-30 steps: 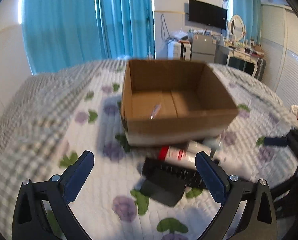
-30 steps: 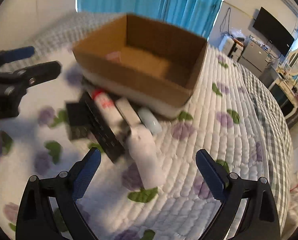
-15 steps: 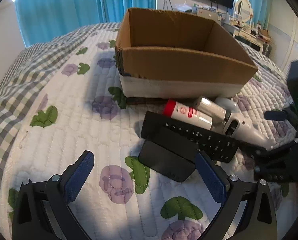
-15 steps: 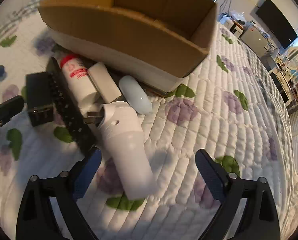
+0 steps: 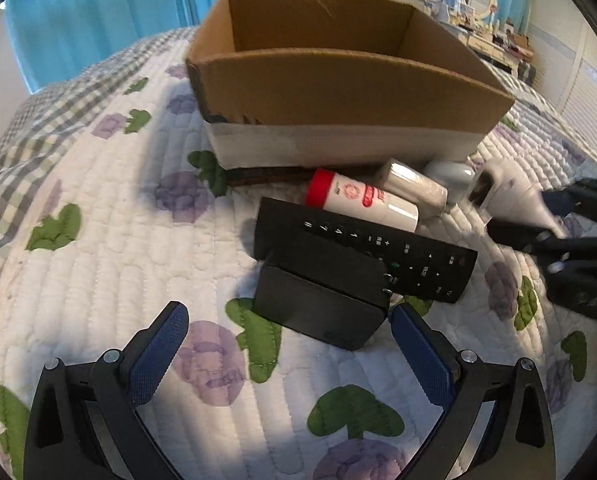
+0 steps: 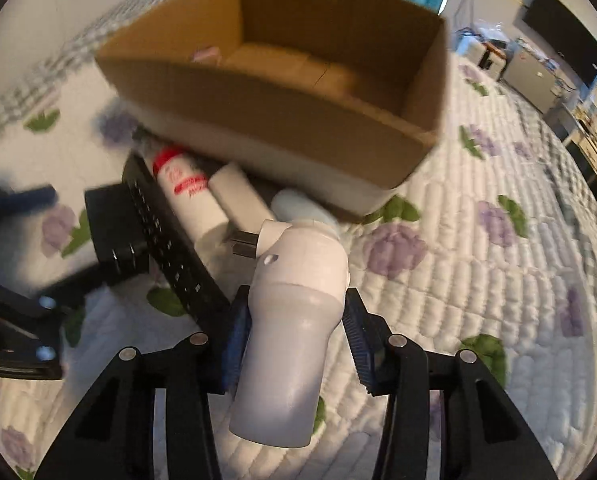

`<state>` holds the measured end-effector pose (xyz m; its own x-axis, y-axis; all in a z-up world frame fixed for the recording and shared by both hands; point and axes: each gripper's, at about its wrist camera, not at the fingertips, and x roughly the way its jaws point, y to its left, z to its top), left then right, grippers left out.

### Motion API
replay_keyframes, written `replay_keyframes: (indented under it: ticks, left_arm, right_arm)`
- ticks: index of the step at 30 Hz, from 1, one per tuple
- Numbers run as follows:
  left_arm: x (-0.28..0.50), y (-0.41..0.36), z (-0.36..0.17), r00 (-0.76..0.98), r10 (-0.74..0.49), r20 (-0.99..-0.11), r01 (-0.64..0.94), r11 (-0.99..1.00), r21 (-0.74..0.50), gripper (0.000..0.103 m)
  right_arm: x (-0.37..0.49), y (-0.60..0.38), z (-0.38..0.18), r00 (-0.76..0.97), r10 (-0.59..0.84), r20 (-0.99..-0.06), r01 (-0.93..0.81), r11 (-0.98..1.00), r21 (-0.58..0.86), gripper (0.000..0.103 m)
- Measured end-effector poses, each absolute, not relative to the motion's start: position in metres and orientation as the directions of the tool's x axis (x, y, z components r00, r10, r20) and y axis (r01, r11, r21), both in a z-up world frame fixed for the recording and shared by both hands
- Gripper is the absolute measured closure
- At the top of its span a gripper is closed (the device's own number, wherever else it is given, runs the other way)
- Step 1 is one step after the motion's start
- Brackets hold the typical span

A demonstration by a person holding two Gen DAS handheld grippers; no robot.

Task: Organize rigid objects
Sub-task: 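Grasp the black charger with the left tool while the right tool grasps the white cylindrical device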

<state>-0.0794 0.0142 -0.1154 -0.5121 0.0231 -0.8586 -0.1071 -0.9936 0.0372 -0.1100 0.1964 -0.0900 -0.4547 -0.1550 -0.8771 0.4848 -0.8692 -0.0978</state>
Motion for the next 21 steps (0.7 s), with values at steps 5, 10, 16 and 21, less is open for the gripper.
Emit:
replay_keyframes:
  ticks: [5,10,16,21]
  left_arm:
    - [-0.093,0.025,-0.127,-0.457,-0.032,-0.889,-0.129,-0.986,0.102,0.0]
    - [-0.099,0.029,-0.132,-0.458,-0.019,-0.889,-0.143,-0.985,0.095,0.014]
    - [-0.087,0.035,-0.127,-0.476,0.029,-0.879,-0.195,-0.978,0.074,0.028]
    - [-0.068,0.024,-0.102,-0.524,0.064,-0.849,-0.161,-0.987,0.024,0.029]
  right_arm:
    - [-0.109,0.201,-0.081,-0.468,-0.173,-0.867,0.461,-0.884,-0.073,0.058]
    - [-0.108,0.196,-0.085,-0.456,-0.175,-0.873,0.462,-0.884,-0.064,0.058]
    - [-0.109,0.201,-0.083,-0.463,-0.173,-0.87,0.449,-0.891,-0.062,0.058]
    - [-0.104,0.204,-0.075,-0.484,-0.181,-0.856,0.436,-0.898,-0.056,0.058]
